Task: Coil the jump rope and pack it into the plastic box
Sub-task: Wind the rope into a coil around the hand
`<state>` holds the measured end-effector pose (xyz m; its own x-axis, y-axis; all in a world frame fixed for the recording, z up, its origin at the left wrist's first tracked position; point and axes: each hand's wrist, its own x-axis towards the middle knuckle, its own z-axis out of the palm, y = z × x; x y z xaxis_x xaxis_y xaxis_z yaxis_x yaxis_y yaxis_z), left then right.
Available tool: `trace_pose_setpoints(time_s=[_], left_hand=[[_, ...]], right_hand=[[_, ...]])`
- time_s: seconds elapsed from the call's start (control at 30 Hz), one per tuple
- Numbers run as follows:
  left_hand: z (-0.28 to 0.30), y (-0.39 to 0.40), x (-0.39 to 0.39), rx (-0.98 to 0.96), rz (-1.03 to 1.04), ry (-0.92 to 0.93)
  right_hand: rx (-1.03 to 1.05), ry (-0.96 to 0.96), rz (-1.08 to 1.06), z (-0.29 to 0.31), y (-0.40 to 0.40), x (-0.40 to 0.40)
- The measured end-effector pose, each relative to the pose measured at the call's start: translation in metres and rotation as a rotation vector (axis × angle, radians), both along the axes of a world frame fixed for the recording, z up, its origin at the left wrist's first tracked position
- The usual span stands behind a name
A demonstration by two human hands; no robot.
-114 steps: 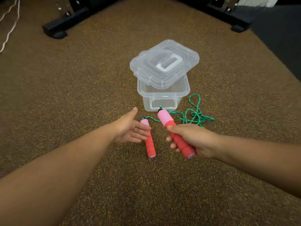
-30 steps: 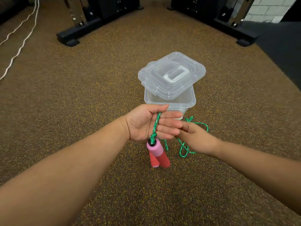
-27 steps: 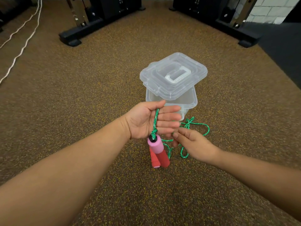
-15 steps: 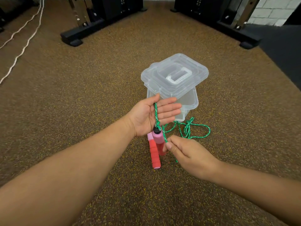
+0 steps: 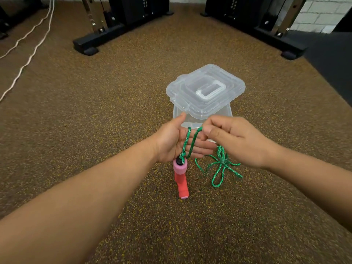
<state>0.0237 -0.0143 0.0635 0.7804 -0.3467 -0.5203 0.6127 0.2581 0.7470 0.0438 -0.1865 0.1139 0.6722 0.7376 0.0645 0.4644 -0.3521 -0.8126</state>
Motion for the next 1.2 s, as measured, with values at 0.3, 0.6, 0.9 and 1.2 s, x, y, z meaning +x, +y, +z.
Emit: trace_pose_setpoints(time_s=[0.3,0.6,0.9,1.2], left_hand=[[0.007,-0.010,-0.001,-0.005,-0.305,0.023],[0.017,-0.014,-0.003,-0.098,-0.364,-0.063],[0.013,-0.003,0.008,-0.188,0.131,-0.133],[0.016,-0.002,0.012,-0.142,0.287,-0.128]], right_hand=[[-0.052,-0.088,-0.060,-0.009,0.000,0.039],[0.020,0.105,-0.121,-0.046,0.000,0.048],[-0.087,0.148,-0.183,-0.085,-0.007,0.014],[-0.328,-0.112,0.012,-0.063,-0.012,-0.021]])
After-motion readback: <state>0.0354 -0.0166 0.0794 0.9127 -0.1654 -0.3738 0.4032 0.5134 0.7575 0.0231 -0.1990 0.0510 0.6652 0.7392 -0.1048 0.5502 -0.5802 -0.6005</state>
